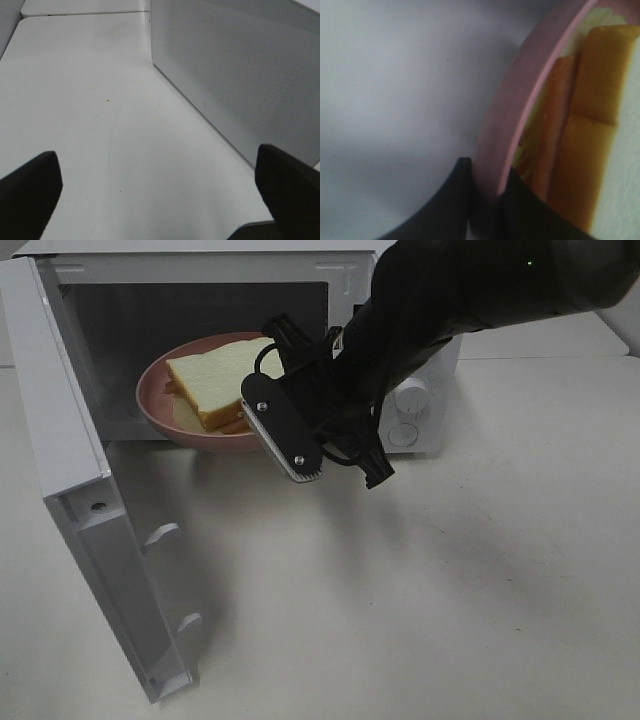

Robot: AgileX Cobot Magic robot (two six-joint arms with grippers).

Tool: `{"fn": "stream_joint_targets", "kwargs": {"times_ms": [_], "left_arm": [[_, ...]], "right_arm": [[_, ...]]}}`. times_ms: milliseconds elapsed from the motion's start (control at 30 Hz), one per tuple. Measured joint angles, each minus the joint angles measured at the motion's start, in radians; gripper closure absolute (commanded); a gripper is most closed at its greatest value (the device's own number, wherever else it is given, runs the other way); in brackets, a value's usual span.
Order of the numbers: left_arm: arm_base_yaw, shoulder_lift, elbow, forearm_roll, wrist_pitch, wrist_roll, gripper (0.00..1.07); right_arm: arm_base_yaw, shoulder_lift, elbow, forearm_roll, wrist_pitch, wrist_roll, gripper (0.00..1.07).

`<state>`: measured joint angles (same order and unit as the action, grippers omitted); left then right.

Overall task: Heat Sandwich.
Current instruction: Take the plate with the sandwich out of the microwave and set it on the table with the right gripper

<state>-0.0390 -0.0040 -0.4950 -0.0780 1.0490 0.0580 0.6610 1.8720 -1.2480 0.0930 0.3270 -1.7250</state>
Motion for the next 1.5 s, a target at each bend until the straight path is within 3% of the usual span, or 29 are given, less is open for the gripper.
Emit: {"fn": "stream_joint_targets", "kwargs": {"times_ms": [1000,1500], "left_arm": [[0.000,0.000,0.000,0.000,0.000,0.000,0.09],[0.000,0.000,0.000,0.000,0.000,0.000,0.09]], "right_arm": [[0.000,-0.484,0.522,0.020,-0.027,-0.019,1.07],[0.000,-0.767,0.714,-0.009,-0.021,0.084,1.07]]}}
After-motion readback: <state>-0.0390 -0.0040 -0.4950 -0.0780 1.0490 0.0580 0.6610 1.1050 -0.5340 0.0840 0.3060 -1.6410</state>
